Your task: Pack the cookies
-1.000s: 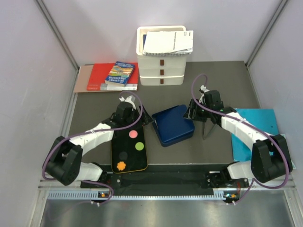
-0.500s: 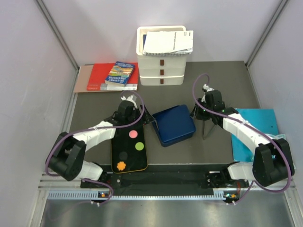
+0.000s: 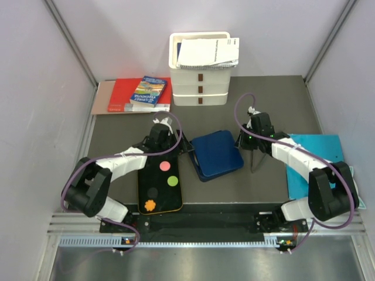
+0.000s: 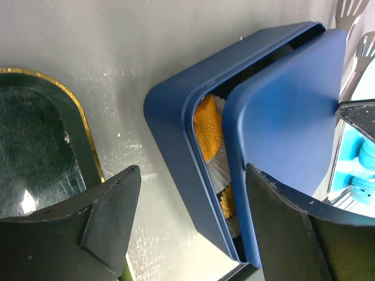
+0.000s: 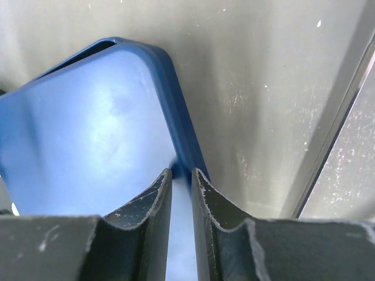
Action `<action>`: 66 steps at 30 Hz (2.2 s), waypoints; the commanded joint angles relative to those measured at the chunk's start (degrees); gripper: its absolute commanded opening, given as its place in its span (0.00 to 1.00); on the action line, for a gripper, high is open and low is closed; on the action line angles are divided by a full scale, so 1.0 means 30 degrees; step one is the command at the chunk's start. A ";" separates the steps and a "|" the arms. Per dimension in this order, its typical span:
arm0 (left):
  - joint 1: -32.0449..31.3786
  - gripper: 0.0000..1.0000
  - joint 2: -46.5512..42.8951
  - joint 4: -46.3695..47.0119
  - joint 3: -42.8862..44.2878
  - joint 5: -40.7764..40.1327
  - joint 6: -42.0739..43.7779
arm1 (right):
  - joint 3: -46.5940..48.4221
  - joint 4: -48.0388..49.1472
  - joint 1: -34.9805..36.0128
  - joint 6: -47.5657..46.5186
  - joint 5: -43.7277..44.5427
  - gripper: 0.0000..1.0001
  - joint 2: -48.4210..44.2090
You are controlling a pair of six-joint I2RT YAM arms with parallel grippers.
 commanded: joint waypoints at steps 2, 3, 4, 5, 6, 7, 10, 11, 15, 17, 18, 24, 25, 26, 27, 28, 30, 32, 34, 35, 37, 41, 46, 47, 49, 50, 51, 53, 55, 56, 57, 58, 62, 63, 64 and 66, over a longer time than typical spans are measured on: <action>-0.0087 0.77 0.0217 0.1080 0.0910 0.0030 0.0185 | -0.0244 -0.0099 0.0177 -0.0382 0.0247 0.20 0.0131; -0.0087 0.77 0.0217 0.1080 0.0911 0.0030 0.0185 | -0.0244 -0.0098 0.0177 -0.0382 0.0218 0.20 0.0100; -0.0087 0.77 0.0217 0.1080 0.0940 0.0001 0.0185 | -0.0215 -0.0098 0.0177 -0.0382 0.0218 0.20 0.0071; -0.0087 0.77 0.0217 0.1109 0.0969 0.0001 0.0185 | -0.0157 -0.0127 0.0177 -0.0411 0.0189 0.20 0.0071; -0.0087 0.77 0.0246 0.1080 0.0941 0.0059 0.0214 | -0.0127 -0.0099 0.0177 -0.0411 0.0159 0.21 0.0071; -0.0087 0.77 0.0218 0.1080 0.0969 0.0030 0.0214 | -0.0156 -0.0069 0.0177 -0.0353 0.0159 0.21 0.0071; -0.0087 0.77 0.0072 0.0963 0.0911 -0.0115 0.0243 | -0.0331 0.0223 0.0177 -0.0061 0.0334 0.24 -0.0484; -0.0087 0.77 0.0013 0.0963 0.0911 -0.0146 0.0243 | -0.0332 0.0282 0.0177 -0.0060 0.0364 0.25 -0.0602; -0.0058 0.77 -0.0338 0.0642 0.1028 -0.0379 0.0419 | 0.0077 -0.0010 0.0177 -0.0060 0.0423 0.25 -0.0662; -0.0058 0.77 -0.0631 0.0437 0.1115 -0.0787 0.0594 | 0.0078 -0.0040 0.0177 -0.0060 0.0452 0.25 -0.0720; -0.0058 0.77 -0.0748 0.0174 0.1145 -0.0935 0.0711 | 0.0107 -0.0069 0.0177 -0.0060 0.0452 0.25 -0.0720; -0.0058 0.75 -0.1569 -0.0736 0.1029 -0.2224 0.1181 | 0.0166 -0.0157 0.0177 0.0057 0.0686 0.26 -0.1130; -0.0058 0.75 -0.1628 -0.0766 0.0970 -0.2313 0.1152 | 0.0195 -0.0157 0.0206 0.0058 0.0745 0.26 -0.1247; -0.0058 0.74 -0.1657 -0.0795 0.0854 -0.2372 0.1152 | 0.0196 -0.0244 0.0177 0.0087 0.0832 0.27 -0.1509; -0.0058 0.74 -0.1716 -0.0766 0.0823 -0.2459 0.1123 | 0.0283 -0.0303 0.0177 0.0116 0.0891 0.27 -0.1656; -0.0058 0.74 -0.1774 -0.0737 0.0765 -0.2489 0.1122 | 0.0313 -0.0506 0.0177 0.0145 0.0950 0.27 -0.1774; -0.0058 0.73 -0.1862 -0.0737 0.0648 -0.2636 0.1064 | 0.0516 -0.0712 0.0177 0.0145 0.1155 0.28 -0.2155; -0.0029 0.73 -0.2008 -0.0853 0.0647 -0.2899 0.1093 | 0.0605 -0.1179 0.0177 0.0087 0.1650 0.28 -0.2360; -0.0028 0.72 -0.2155 -0.0970 0.0589 -0.3191 0.1093 | 0.0752 -0.1532 0.0206 -0.0030 0.2061 0.27 -0.2537; -0.0028 0.72 -0.2156 -0.1000 0.0560 -0.3280 0.1093 | 0.0752 -0.1882 0.0177 -0.0088 0.2382 0.25 -0.2566; -0.0028 0.71 -0.2243 -0.1204 0.0530 -0.3426 0.1093 | 0.0578 -0.2061 0.0148 -0.0060 0.3145 0.20 -0.2479; -0.0028 0.65 -0.2331 -0.1235 0.0296 -0.4123 0.1035 | -0.0008 -0.2324 0.0148 0.0116 0.4025 0.02 -0.2098; -0.0028 0.45 -0.2243 -0.2172 0.0208 -0.4364 0.1064 | -0.0595 -0.2149 0.0148 0.0146 0.4144 0.00 -0.1864; -0.0028 0.42 -0.2156 -0.2201 0.0208 -0.4336 0.1064 | -0.0682 -0.2149 0.0148 0.0116 0.4115 0.00 -0.1805; -0.0028 0.30 -0.1893 -0.2201 0.0266 -0.4189 0.1035 | -0.0800 -0.2265 0.0148 0.0087 0.3998 0.00 -0.1688; -0.0028 0.26 -0.1805 -0.2201 0.0267 -0.4102 0.0976 | -0.0945 -0.2266 0.0148 0.0116 0.3881 0.00 -0.1629; -0.0028 0.22 -0.1630 -0.2201 0.0267 -0.3956 0.0947 | -0.1034 -0.2324 0.0148 0.0116 0.3764 0.00 -0.1629; -0.0028 0.16 -0.1541 -0.2085 0.0267 -0.3896 0.0888 | -0.1413 -0.2354 0.0177 0.0204 0.3529 0.00 -0.1745; -0.0028 0.13 -0.1453 -0.2055 0.0267 -0.3925 0.0859 | -0.1707 -0.2267 0.0206 0.0292 0.3412 0.00 -0.1833; -0.0028 0.12 -0.1423 -0.1997 0.0238 -0.3925 0.0859 | -0.1941 -0.2179 0.0235 0.0292 0.3353 0.00 -0.1834; -0.0028 0.12 -0.1365 -0.1967 0.0237 -0.3896 0.0859 | -0.2059 -0.2149 0.0236 0.0321 0.3266 0.00 -0.1805; -0.0057 0.10 -0.1307 -0.1967 0.0237 -0.3896 0.0859 | -0.2147 -0.2091 0.0265 0.0350 0.2975 0.00 -0.1775; -0.0058 0.06 -0.0955 -0.1850 0.0208 -0.3691 0.0742 | -0.2324 -0.1623 0.0965 0.0642 0.2504 0.00 -0.1541; -0.0058 0.06 -0.0809 -0.1734 0.0179 -0.3691 0.0712 | -0.2266 -0.1448 0.1142 0.0788 0.2503 0.00 -0.1425; -0.0058 0.05 -0.0750 -0.1675 0.0208 -0.3691 0.0654 | -0.2207 -0.1417 0.1318 0.0877 0.2532 0.00 -0.1192; -0.0058 0.04 -0.0691 -0.1645 0.0208 -0.3140 0.0624 | -0.1973 -0.1300 0.1669 0.1052 0.2532 0.00 -0.1014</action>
